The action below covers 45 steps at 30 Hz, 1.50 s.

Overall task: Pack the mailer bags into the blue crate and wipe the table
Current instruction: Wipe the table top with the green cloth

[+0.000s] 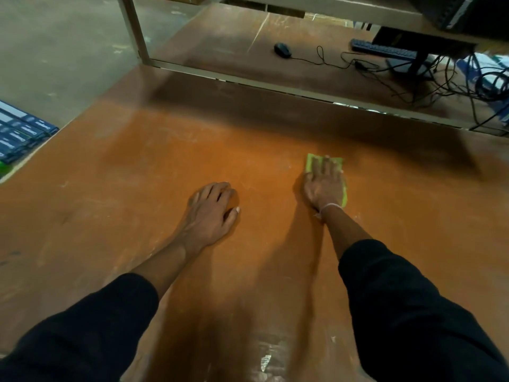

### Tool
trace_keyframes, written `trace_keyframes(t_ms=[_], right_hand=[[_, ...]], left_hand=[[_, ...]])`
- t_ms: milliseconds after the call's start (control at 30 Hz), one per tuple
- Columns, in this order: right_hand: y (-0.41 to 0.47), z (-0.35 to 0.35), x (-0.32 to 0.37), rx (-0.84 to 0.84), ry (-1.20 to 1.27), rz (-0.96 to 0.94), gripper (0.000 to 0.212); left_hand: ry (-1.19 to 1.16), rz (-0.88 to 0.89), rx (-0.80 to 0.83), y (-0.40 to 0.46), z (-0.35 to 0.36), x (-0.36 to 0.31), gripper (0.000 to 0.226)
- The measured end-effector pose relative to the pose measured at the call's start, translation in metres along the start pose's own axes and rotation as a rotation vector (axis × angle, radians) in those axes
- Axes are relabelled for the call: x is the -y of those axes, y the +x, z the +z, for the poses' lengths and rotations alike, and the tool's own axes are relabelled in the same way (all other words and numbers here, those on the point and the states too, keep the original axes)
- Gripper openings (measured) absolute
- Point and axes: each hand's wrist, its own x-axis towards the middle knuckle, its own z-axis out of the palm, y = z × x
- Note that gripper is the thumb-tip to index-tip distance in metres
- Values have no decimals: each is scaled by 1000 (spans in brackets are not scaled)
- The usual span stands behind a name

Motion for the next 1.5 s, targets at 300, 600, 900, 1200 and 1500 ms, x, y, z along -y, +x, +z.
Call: trace_keyframes(t_ms=[300, 600, 900, 1200, 1500], right_hand=[[-75, 11, 41, 7, 50, -428, 60], [-139, 14, 85, -38, 68, -73, 67], [-176, 10, 66, -55, 44, 108, 69], [-239, 18, 161, -5, 86, -350, 59], [-271, 14, 172, -62, 97, 75, 67]], left_hand=[[-78, 4, -5, 0, -2, 3, 53], [-299, 47, 11, 3, -8, 24, 46], [-196, 124, 14, -27, -34, 88, 45], [-123, 115, 51, -53, -46, 119, 45], [-112, 90, 49, -64, -44, 121, 44]])
